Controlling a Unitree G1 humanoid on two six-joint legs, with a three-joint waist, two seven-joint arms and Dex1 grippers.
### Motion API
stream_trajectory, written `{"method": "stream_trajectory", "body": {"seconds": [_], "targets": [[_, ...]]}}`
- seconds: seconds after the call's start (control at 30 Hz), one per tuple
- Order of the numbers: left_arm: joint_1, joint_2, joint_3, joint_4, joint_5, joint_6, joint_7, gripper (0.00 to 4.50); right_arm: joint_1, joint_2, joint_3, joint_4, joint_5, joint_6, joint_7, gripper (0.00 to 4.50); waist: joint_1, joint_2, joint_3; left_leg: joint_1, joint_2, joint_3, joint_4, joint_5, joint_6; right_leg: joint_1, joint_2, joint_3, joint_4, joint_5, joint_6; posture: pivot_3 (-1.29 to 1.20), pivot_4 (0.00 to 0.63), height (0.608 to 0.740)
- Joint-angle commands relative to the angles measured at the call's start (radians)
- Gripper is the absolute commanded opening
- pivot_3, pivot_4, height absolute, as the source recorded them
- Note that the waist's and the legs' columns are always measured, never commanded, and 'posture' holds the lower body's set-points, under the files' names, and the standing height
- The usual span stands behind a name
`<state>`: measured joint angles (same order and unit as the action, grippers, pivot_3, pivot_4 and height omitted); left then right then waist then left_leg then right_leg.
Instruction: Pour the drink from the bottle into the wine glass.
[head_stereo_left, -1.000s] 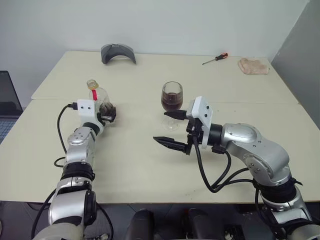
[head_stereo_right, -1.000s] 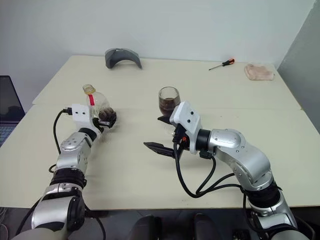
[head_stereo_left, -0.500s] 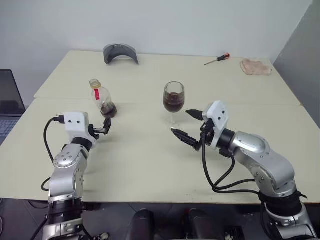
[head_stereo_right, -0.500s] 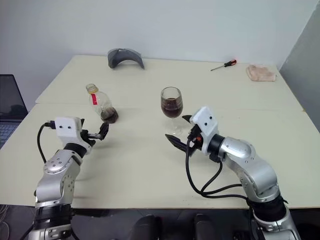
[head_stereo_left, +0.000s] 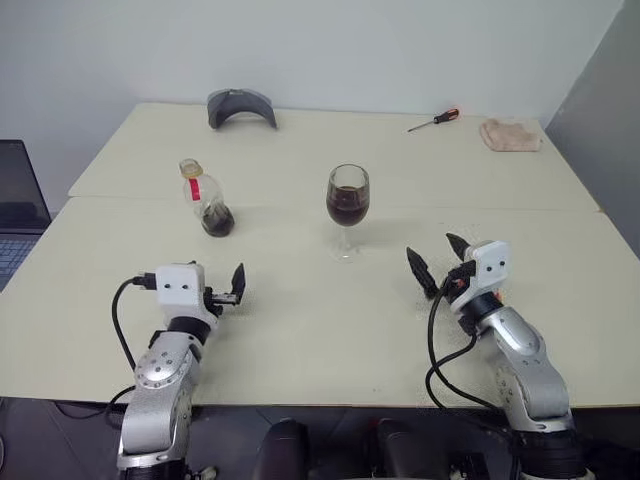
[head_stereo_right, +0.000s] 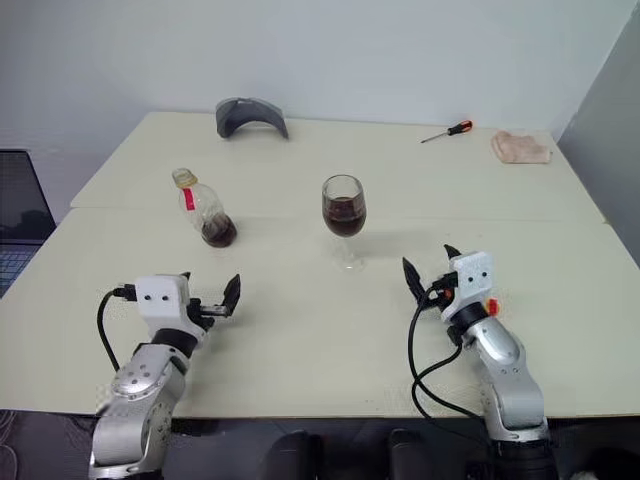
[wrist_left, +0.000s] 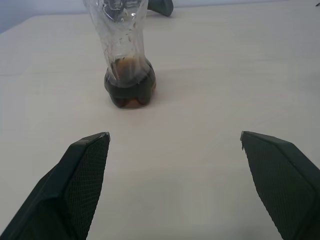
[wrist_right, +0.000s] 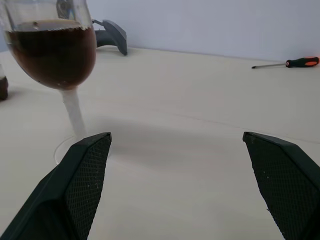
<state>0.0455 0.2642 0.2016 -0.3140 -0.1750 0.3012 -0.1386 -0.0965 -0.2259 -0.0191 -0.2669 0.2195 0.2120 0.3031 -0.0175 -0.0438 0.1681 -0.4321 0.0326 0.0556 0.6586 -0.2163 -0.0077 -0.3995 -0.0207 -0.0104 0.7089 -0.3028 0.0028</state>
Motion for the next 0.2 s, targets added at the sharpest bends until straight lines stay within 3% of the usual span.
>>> {"method": "stream_trajectory", "body": {"seconds": [0.03,0.2], "targets": [[0.016,-0.009,0.013,-0.038,0.021,-0.056,0.016,4.48,-0.016,-0.001,-0.009,-0.011,-0.009,-0.031,-0.001,4.5,0.0,0.0,0.0,0.0,0.0,0.0,0.0,0.0,0.0,0.0,0.0,0.0,0.0,0.0,0.0,0.0,0.15,0.74],[0.028,0.006,0.019,-0.031,0.036,-0.102,0.004,4.48,-0.027,0.009,-0.012,0.014,-0.004,-0.028,-0.007,4.5,0.0,0.0,0.0,0.0,0.0,0.0,0.0,0.0,0.0,0.0,0.0,0.0,0.0,0.0,0.0,0.0,0.15,0.74]]}}
